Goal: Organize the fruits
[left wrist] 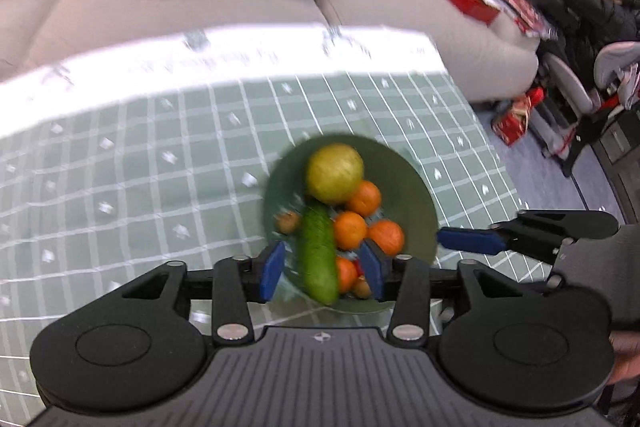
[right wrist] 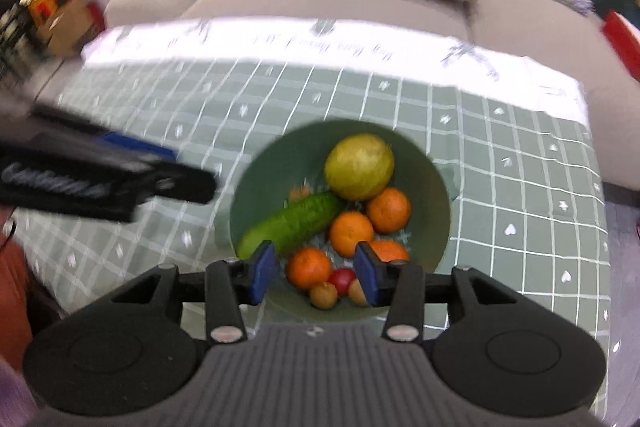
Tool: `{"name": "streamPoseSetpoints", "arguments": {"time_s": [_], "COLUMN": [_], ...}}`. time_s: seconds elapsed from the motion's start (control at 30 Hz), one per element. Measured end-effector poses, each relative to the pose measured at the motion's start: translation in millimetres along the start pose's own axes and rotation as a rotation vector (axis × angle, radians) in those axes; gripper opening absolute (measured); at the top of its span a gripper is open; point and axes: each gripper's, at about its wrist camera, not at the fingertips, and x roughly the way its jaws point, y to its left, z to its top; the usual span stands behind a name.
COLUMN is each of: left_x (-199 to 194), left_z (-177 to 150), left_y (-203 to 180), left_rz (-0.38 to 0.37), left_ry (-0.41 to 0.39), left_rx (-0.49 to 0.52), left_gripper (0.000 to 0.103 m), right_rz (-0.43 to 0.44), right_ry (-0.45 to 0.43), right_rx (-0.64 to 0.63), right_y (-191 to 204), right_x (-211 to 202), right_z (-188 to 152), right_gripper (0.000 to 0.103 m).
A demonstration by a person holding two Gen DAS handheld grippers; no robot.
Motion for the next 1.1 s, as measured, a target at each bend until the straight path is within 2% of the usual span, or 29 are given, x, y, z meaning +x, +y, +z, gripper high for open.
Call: {"name": "streamPoseSetpoints", "arguments": {"time_s": [0.07, 0.1, 0.2, 0.3, 0.4, 0.57, 0.7, 0.83, 0.93, 1.1], "left_x": [-21, -31, -57, -77, -93, -118, -128, -130, -123, -111], "left_z": [-5, -9, -23, -44, -66, -107, -131, -146, -152, -154], "left_y": [9, 12, 20, 27, 28, 19, 13, 17, 24, 34], "left_rz": [0.001, 0.003, 0.041, 0.096, 0.147, 0.244, 0.349, 0.393, 0.367, 0.362], "left_ry": [-0.045, -0.068, -0.152, -0.223, -0.312, -0.476, -0.549, -0.527, -0.475, -0.395], "left_rx": [-0.007, -0.007, 0.011, 0.022, 0.044, 0.109, 0.125, 0.088, 0.055, 0.004], "left_gripper": [0.057, 0.058, 0.065, 0.071, 0.072, 0.084, 0.090, 0.092, 0.093, 0.093], "right_rz": [-0.013, -0.020, -0.036, -0.049, -0.072, -0.136, -0.182, -0.193, -0.196, -0.201], "right_ry": [-0.042, -0.071, -0.142, -0.206, -0.279, -0.339, -0.403, -0.403, -0.395, -0.375], "right_rx": [0.041, 0.056, 0.059, 0.065, 0.082, 0.108, 0.123, 0.098, 0.087, 0.075], "right_y": [6, 10, 25, 39, 56, 86, 109, 129, 137, 139], "right_x": [-14, -23, -49, -72, -88, -96, -99, -92, -91, -85], "right_z": [1, 1, -6, -17, -37, -73, -93, -106, -112, -114], "right_gripper": [0.049, 0.059, 0.062, 0.072, 0.074, 0.074, 0.074, 0.078, 0.082, 0.083]}}
